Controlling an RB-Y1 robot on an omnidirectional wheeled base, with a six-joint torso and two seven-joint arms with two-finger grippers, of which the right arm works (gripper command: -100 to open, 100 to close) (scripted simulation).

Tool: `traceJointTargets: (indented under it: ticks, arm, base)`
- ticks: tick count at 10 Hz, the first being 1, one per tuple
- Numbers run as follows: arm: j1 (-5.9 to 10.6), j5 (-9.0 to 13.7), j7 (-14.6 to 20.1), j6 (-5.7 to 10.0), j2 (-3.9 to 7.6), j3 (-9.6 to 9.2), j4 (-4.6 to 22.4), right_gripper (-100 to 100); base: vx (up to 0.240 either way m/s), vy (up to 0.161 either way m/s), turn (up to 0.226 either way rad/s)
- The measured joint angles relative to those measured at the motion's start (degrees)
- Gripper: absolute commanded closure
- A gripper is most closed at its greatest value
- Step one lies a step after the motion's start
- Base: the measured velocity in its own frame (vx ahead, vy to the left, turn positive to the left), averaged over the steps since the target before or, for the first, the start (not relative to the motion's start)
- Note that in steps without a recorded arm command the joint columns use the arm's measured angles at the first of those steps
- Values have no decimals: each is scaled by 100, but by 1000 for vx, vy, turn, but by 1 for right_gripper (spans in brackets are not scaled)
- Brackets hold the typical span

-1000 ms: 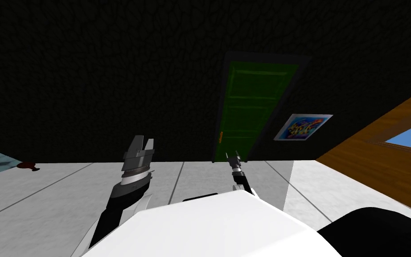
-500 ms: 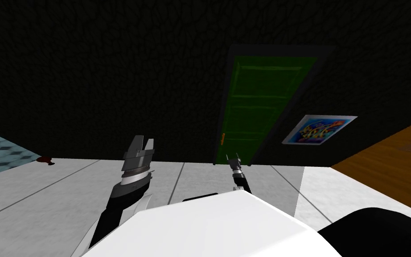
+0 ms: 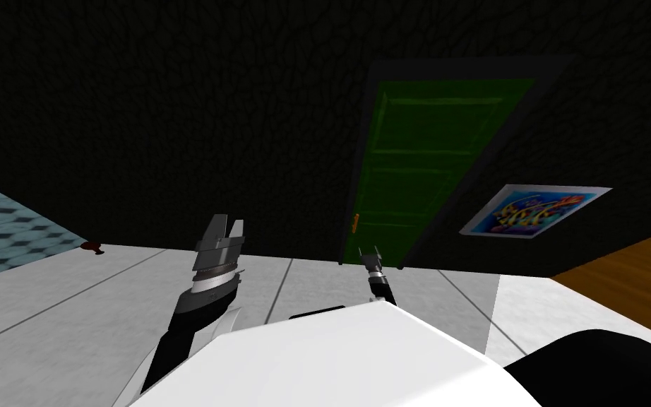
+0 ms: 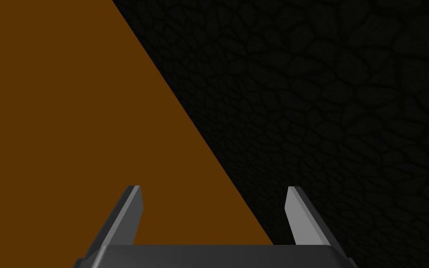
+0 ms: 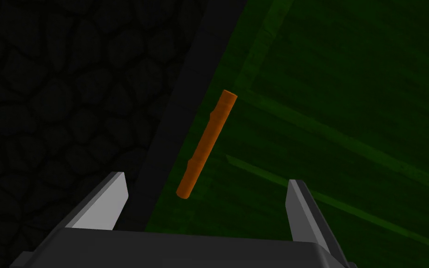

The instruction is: Pull the door open

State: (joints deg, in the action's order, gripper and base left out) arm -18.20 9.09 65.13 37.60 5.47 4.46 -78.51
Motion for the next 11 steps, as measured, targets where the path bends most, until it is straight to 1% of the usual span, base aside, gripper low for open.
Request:
traceJointTargets:
  ticks: [1,2,3,7,8,9,11]
  arm:
    - [-4,9,119,39,-8,9,88,-100]
    - [43,28,252,69,12,35,216,-100]
    - [53,40,371,87,8,51,292,-100]
    - [148,79,795,191,-32,108,678,-100]
    - [136,87,897,204,-43,115,724,-100]
    - [171,97,992,223,-50,131,821,-100]
    - [220,120,1190,273,-49,162,1004,-100]
  base:
    - [91,-72,69]
    - [88,-53,87]
    - [92,-49,76]
    - [78,-62,68]
    - [86,-54,60]
    - [79,-45,52]
    - [71,-57,69]
